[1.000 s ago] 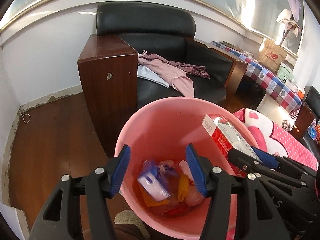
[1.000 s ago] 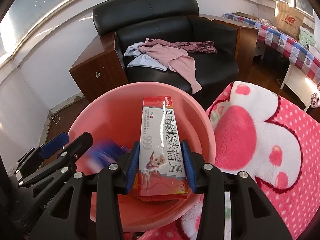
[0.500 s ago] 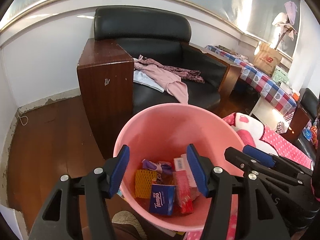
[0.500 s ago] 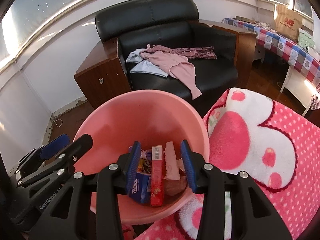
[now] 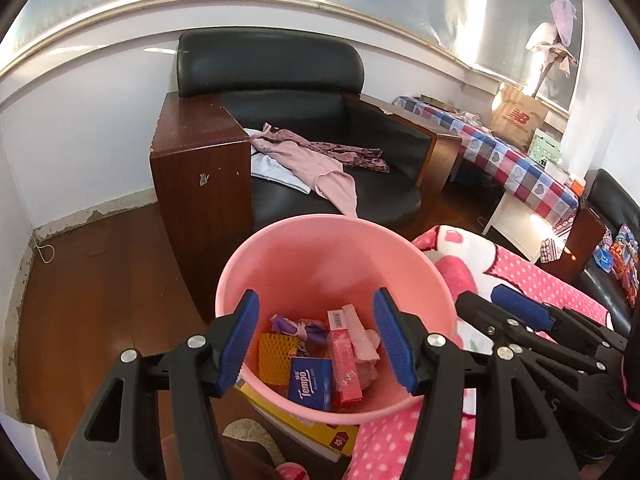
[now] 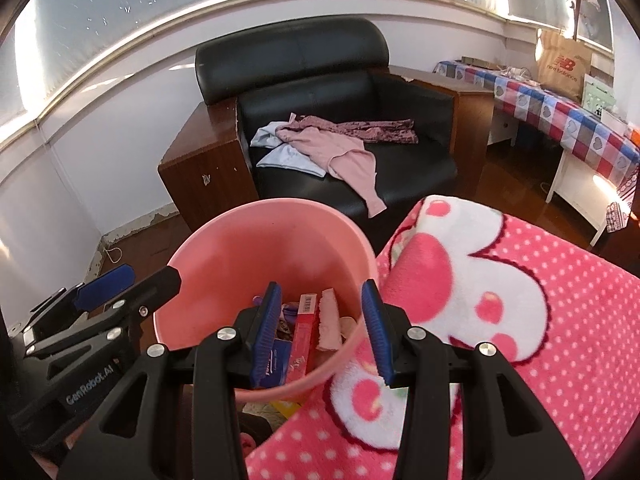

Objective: Collect trash

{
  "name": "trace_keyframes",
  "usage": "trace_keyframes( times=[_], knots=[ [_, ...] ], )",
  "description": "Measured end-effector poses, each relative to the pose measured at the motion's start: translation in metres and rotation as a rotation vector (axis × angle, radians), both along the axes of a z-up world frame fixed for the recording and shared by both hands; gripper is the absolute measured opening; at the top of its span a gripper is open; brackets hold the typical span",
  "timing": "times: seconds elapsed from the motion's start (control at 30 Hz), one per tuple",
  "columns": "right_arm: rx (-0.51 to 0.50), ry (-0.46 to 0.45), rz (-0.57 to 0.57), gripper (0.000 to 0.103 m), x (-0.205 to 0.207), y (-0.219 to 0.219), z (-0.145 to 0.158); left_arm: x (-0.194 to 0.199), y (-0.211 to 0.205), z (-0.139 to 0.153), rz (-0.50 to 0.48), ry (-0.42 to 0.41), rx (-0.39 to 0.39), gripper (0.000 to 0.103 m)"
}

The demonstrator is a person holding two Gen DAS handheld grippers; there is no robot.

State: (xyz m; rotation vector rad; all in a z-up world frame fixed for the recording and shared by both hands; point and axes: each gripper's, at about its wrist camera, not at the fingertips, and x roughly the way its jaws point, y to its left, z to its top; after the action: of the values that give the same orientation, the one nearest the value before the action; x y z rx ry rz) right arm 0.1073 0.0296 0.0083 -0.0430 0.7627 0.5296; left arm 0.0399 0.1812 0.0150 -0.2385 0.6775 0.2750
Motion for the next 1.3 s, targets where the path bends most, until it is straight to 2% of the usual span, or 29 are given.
trace_keyframes(
  times=[0.4,0.93,1.3],
  knots=[
    [0.014,-0.041,-0.014,0.042,-0.022,-0.033,0.014,-0.011,-0.025,0.016,-0.021,-0.015,0.023,0.059],
    [0.016,-0.089,-0.053,0.042,-0.050,-0.064,0.016,-0.030,-0.057,0.028,-0.039,-0.033,0.072,0.059],
    [0.013,-0.110,-0.084,0.042,-0.055,-0.081,0.014,-0.033,-0.077,0.032,-0.046,-0.036,0.104,0.059]
  ],
)
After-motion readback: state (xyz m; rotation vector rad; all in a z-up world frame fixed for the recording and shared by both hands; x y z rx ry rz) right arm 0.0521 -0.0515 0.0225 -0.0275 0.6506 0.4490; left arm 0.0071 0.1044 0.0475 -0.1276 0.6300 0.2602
